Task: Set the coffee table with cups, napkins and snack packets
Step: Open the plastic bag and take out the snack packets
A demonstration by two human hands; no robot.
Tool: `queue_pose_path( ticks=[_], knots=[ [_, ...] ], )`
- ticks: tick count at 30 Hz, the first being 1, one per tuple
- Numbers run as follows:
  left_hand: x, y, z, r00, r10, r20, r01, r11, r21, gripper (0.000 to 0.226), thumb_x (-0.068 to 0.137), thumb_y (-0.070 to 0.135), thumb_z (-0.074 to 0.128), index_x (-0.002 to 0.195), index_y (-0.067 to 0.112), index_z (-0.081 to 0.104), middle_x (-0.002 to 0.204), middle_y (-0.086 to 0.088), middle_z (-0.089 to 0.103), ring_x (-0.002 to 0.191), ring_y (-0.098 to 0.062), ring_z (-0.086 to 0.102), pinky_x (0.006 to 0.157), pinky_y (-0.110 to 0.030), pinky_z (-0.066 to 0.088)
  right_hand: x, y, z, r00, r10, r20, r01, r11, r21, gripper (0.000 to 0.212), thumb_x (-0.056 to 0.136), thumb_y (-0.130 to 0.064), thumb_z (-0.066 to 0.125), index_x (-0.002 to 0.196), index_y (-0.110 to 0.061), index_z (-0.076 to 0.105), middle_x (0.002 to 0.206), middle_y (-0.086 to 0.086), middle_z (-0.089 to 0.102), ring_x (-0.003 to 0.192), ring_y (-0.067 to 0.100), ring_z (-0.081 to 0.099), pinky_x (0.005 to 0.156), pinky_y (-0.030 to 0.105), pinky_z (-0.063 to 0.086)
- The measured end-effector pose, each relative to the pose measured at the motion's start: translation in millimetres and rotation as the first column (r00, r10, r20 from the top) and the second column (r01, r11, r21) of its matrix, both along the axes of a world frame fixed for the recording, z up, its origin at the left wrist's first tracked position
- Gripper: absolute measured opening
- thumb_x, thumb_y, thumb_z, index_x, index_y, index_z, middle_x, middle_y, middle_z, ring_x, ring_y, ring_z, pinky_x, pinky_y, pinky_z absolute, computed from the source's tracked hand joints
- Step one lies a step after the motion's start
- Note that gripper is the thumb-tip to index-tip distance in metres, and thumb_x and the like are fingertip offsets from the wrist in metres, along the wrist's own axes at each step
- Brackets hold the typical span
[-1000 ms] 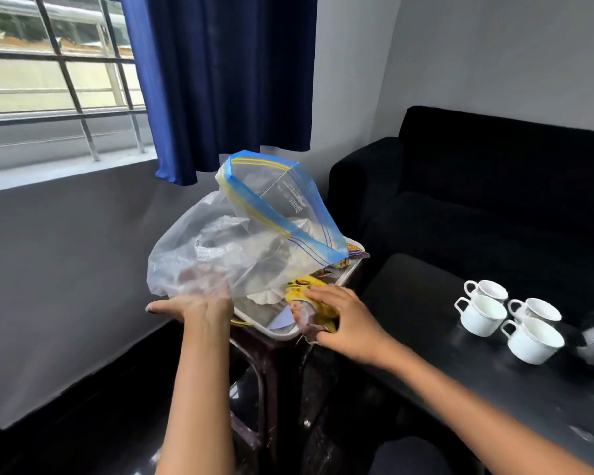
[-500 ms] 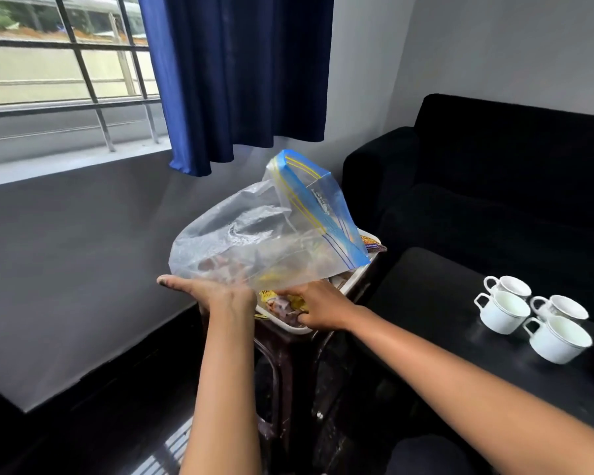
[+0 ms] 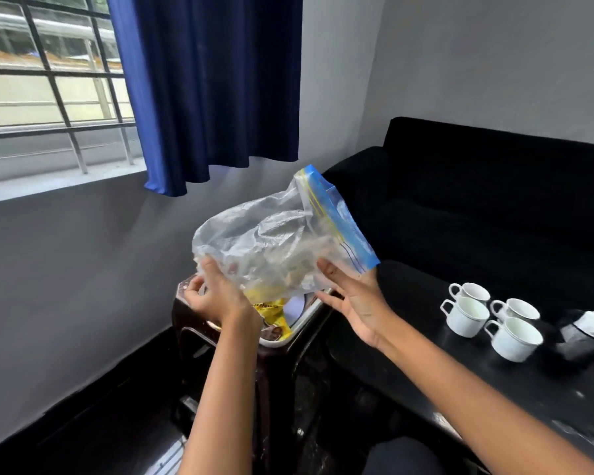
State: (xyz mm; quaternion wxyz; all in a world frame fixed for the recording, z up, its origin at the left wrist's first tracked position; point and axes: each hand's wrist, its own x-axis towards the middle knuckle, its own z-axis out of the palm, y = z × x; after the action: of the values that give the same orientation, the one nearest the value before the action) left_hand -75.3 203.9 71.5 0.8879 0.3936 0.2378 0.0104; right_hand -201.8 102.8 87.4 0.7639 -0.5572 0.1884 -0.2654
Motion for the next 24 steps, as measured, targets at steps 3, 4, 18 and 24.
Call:
queue_pose_path(
  ticks=[3,4,18,24],
  knots=[
    [-9,-5,-3,0.967,-0.246,0.062,0.237,0.964,0.122,0.049,0.081,0.038,0.072,0.117,0.012,0.052,0.108,-0.003,0.061,0.085,-0.012,0.064,0.074,-0.026,0.053,1,-4,9,0.983,-0.182,-0.002,0.181,0.976,-0.118,0.073,0.085,-0.011,0.067,0.142,-0.026,0.023,0.127,-0.012,0.052,0.112,0.012,0.058,0.078,0.034,0.059],
    [-12,-8,-4,0.934,-0.346,0.085,0.333,0.933,0.14,0.051,0.082,0.038,0.071,0.122,0.013,0.053,0.115,-0.006,0.06,0.096,-0.019,0.063,0.083,-0.034,0.053,2,-6,11,0.971,-0.238,-0.001,0.234,0.956,-0.179,0.076,0.087,-0.01,0.064,0.145,-0.028,0.017,0.129,-0.013,0.049,0.114,0.013,0.057,0.084,0.036,0.057],
    [-47,-29,-4,0.507,-0.803,0.314,0.7,0.596,0.393,0.034,0.085,0.035,0.048,0.109,0.018,0.065,0.11,-0.002,0.07,0.104,-0.02,0.065,0.074,-0.031,0.052,14,15,30,0.968,-0.033,-0.249,-0.094,0.874,-0.477,0.025,0.08,-0.002,0.048,0.066,-0.023,0.048,0.057,-0.018,0.05,0.048,-0.007,0.047,0.047,0.0,0.036],
    [-38,-27,-14,0.593,-0.74,0.318,0.7,0.668,0.251,0.034,0.095,0.023,0.052,0.123,0.031,0.033,0.098,-0.003,0.068,0.074,-0.012,0.073,0.055,-0.026,0.055,3,14,35,0.896,0.265,-0.355,-0.417,0.777,-0.472,0.047,0.083,-0.023,0.064,0.128,-0.023,0.052,0.123,-0.006,0.063,0.113,0.001,0.058,0.082,0.006,0.046]
  ],
)
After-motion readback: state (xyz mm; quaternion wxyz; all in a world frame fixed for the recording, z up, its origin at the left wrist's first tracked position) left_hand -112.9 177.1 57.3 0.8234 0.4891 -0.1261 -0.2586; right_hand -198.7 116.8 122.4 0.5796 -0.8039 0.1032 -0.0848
